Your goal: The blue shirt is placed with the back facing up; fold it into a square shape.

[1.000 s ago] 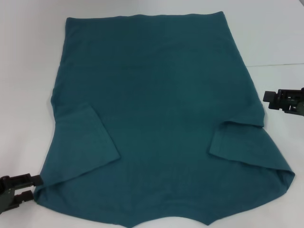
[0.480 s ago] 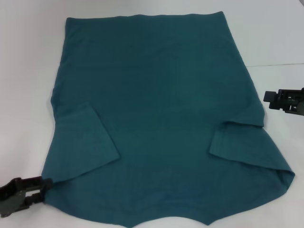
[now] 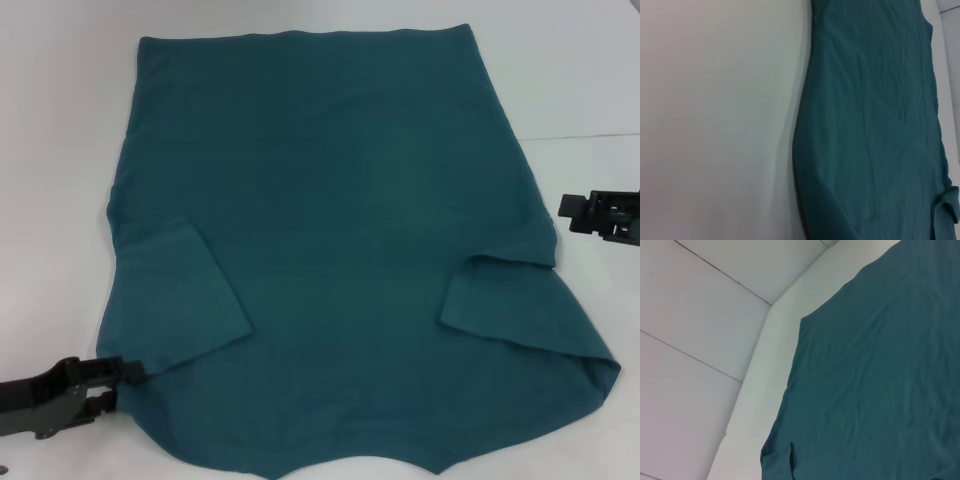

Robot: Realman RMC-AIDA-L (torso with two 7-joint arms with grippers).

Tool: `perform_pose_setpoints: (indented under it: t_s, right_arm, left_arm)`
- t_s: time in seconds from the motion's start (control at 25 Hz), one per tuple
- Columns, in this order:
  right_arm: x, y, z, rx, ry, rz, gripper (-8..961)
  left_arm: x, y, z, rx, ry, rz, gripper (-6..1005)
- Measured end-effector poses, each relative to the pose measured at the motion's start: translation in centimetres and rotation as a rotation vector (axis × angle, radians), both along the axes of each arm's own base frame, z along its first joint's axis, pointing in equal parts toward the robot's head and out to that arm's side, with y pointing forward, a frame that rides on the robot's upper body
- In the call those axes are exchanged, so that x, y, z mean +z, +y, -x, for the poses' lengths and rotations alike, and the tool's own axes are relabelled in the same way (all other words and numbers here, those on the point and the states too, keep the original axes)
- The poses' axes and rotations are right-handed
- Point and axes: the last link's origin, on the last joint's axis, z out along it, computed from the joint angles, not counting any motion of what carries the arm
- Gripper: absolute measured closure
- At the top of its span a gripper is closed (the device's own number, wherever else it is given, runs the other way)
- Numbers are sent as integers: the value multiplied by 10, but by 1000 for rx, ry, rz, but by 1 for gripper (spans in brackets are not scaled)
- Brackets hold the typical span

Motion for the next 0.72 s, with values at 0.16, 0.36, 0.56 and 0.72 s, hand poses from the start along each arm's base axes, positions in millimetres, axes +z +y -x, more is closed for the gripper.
perform_pose_setpoints:
  t_s: [0.16, 0.36, 0.56, 0.72]
  right_arm:
    - [1, 0, 0, -1, 3, -3, 462]
    - [1, 0, 0, -1, 2, -5, 462]
    - [3, 0, 0, -2, 4, -6, 462]
    - [3, 0, 0, -2, 4, -5, 462]
  left_arm:
    - [-3, 2, -2, -2, 1, 4, 414]
    - [-4, 7, -5, 2, 3, -2, 439]
    - [-3, 9, -5, 0, 6, -6, 471]
    - [-3, 9, -5, -2, 8, -6, 576]
